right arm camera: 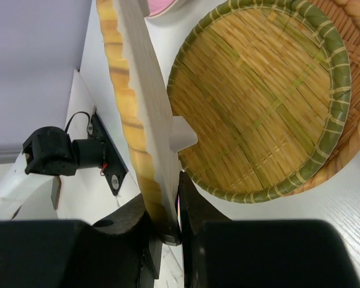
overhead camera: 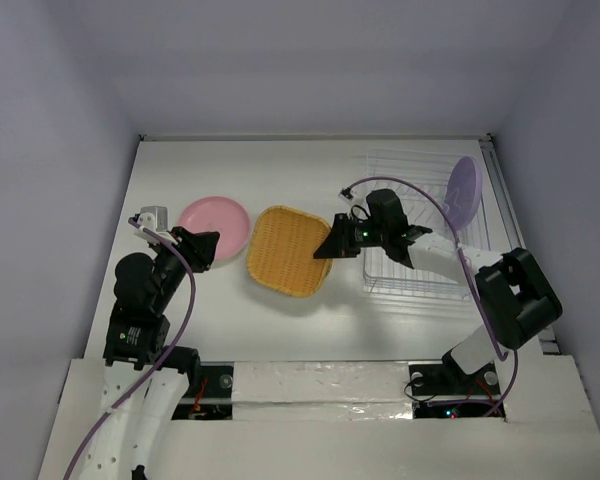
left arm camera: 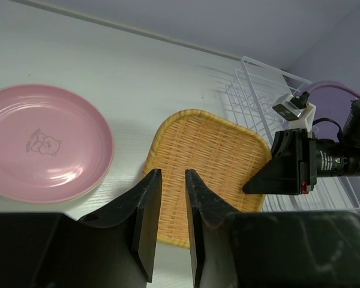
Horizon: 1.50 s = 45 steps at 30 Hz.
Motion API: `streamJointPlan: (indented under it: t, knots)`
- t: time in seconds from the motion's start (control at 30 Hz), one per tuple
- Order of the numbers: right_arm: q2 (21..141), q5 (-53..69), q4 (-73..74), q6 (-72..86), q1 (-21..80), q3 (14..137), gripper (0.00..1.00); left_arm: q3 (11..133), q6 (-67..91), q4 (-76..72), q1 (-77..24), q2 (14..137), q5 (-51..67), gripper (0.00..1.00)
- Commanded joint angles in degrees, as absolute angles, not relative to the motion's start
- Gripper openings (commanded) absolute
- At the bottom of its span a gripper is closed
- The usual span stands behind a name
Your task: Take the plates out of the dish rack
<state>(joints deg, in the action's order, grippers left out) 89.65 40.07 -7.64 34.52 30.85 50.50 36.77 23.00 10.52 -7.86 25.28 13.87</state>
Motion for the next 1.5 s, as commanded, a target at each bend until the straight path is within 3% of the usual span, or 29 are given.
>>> streamJointPlan:
  t: [0.0,0.13,0.5,0.67,0.8,1.0,1.17,1.3,1.37,1.43,1.47]
  knots:
    - [89.6,41.6,-11.8,34.6,31.5,51.6,0.04,37.6,22.9,8.0,-7.6,25.5,13.8,0.2]
    - [89.7,35.4,-7.7,33.1,31.5,52.6,0.08,37.6,22.9,8.0,-7.6,25.4,13.9,0.2]
    - [89.1,27.5,-1.6,29.8,31.5,52.2,0.35,37.6,22.9,8.0,-7.6,25.1,13.9,0.2]
    - [87.4,23.4,-0.2,29.1,31.5,52.6,0.57,37.6,22.9,7.9,-7.6,25.2,14.1,0.21]
    - [84.7,18.7,4.1,28.1,31.5,53.0,0.66,37.6,22.9,8.0,-7.6,25.1,14.0,0.21]
    - [81.7,16.3,7.4,27.3,31.5,53.8,0.73,37.6,22.9,7.9,-7.6,25.1,13.9,0.21]
    - [80.8,17.4,7.6,27.1,31.5,53.8,0.74,37.6,22.9,8.1,-7.6,25.0,13.9,0.21]
    - [81.7,17.7,6.9,27.2,32.6,53.8,0.7,37.6,22.9,8.0,-7.6,24.9,13.9,0.21]
    - [81.2,18.3,5.2,28.1,32.6,53.1,0.6,37.6,22.9,8.0,-7.6,24.7,13.8,0.21]
    - [79.9,19.5,2.2,28.9,33.2,52.8,0.28,37.6,22.9,8.0,-7.6,24.7,13.9,0.21]
    - [79.1,19.6,0.8,29.1,33.2,53.2,0.01,37.6,22.9,8.0,-7.6,24.8,13.9,0.21]
